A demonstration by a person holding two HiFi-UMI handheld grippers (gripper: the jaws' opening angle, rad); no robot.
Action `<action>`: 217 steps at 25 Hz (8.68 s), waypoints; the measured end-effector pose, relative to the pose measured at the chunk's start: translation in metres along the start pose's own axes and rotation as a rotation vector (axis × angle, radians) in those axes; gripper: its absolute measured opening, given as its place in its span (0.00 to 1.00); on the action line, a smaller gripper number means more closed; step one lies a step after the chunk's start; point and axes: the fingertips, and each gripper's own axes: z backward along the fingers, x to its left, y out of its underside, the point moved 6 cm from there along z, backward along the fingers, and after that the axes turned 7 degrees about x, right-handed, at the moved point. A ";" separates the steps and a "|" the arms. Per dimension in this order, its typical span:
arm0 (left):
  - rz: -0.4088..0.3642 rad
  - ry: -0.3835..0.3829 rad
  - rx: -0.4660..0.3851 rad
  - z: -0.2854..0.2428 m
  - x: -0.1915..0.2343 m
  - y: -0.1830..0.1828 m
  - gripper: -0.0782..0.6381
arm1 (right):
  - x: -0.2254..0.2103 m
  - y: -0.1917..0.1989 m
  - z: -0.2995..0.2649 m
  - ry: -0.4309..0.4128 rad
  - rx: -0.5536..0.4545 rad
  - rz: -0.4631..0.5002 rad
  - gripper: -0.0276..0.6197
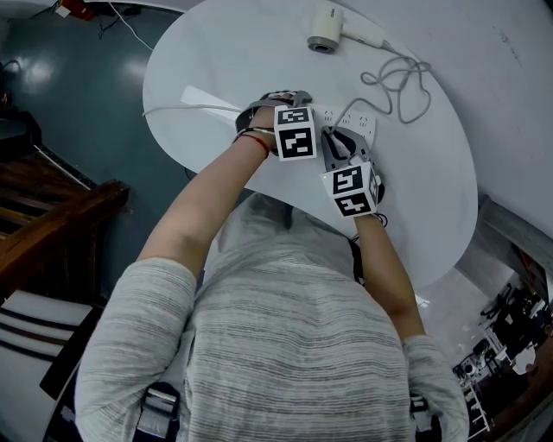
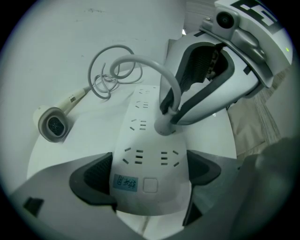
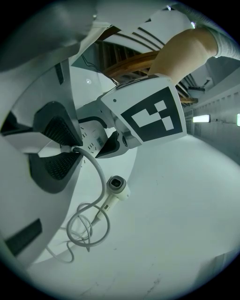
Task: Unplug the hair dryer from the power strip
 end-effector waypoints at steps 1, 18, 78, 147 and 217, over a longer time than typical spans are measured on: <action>-0.003 -0.003 -0.007 0.000 0.000 0.000 0.78 | 0.000 0.001 0.000 -0.005 0.001 -0.004 0.13; -0.125 -0.091 -0.187 0.004 -0.012 -0.016 0.76 | 0.000 0.002 -0.001 -0.050 -0.017 0.003 0.13; -0.110 -0.093 -0.176 -0.001 -0.014 -0.016 0.76 | 0.004 0.001 0.009 -0.017 0.021 -0.044 0.13; 0.228 -0.243 -0.632 0.069 -0.036 -0.020 0.64 | -0.067 0.096 0.055 0.082 0.032 -0.436 0.13; 0.506 -0.078 -0.954 0.150 -0.124 0.020 0.12 | 0.057 0.022 0.135 -0.053 -0.308 -0.230 0.08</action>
